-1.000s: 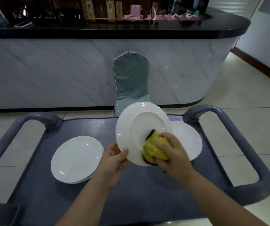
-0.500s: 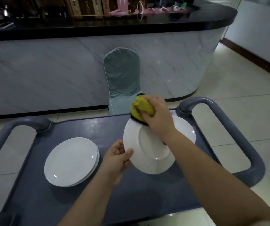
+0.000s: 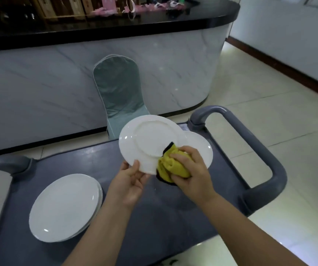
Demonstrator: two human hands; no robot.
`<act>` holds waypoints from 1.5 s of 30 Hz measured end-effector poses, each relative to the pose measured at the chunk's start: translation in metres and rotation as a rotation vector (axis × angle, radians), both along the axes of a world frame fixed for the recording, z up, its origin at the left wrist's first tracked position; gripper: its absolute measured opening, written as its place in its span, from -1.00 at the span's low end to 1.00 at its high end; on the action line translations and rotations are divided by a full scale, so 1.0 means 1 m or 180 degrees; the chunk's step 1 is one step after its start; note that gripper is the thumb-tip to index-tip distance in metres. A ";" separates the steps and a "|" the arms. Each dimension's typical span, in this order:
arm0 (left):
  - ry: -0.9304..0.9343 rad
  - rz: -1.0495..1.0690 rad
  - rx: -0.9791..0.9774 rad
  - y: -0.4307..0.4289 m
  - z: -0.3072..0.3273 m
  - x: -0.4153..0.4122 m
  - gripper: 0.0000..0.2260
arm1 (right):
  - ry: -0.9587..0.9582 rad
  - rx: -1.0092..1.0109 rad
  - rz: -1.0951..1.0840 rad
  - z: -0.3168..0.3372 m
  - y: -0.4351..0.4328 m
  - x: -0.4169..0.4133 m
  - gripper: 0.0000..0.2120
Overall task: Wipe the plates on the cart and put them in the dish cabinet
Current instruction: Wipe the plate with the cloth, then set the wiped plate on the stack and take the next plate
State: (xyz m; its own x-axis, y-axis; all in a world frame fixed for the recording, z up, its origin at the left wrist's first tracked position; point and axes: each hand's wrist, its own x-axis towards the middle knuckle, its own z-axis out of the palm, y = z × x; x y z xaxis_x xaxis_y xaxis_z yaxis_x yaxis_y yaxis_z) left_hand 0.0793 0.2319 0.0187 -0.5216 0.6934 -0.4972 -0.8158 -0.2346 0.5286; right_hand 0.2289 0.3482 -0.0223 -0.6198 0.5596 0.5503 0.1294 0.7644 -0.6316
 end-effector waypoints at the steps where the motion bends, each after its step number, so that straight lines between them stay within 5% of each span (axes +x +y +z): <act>1: -0.0023 0.0006 0.0027 0.000 0.000 -0.004 -0.84 | 0.0107 -0.0197 -0.0303 -0.002 0.012 0.012 -0.61; 5: 0.0391 -0.0240 -0.0087 0.006 0.002 -0.021 -0.85 | 0.0210 -0.0695 -0.1211 -0.008 0.044 0.051 -0.66; 12: 0.3756 -0.0543 -0.0967 0.072 0.022 -0.030 -0.84 | -0.0146 -0.0933 -0.1473 -0.015 0.039 0.068 -0.59; 17: 0.5452 -0.0819 -0.1330 0.115 0.010 -0.021 -0.84 | -0.0150 -0.1021 -0.1721 -0.014 0.032 0.076 -0.60; 22: 0.6748 -0.0544 -0.0928 0.123 -0.007 -0.011 -0.69 | -0.0092 -0.1103 -0.1914 -0.008 0.025 0.091 -0.58; 28: 0.7419 -0.0835 -0.0561 0.116 -0.045 -0.018 -0.66 | -0.0170 -0.1226 -0.2034 -0.014 0.014 0.099 -0.55; 34: 0.7212 -0.1631 0.0142 0.100 -0.088 -0.016 -0.66 | -0.0282 -0.1326 -0.2040 -0.027 0.001 0.099 -0.50; 45: 0.7213 -0.1832 -0.0315 0.082 -0.122 0.001 -0.64 | -0.0318 -0.1374 -0.1869 -0.029 -0.009 0.085 -0.58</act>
State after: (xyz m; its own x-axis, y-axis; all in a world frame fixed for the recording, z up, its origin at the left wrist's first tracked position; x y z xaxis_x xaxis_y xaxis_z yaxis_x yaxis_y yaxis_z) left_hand 0.0800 0.3144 -0.1037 0.0810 0.9342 0.3475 0.9169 -0.2066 0.3416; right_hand 0.3134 0.3389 -0.0508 -0.1870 0.9688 0.1626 0.5137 0.2375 -0.8244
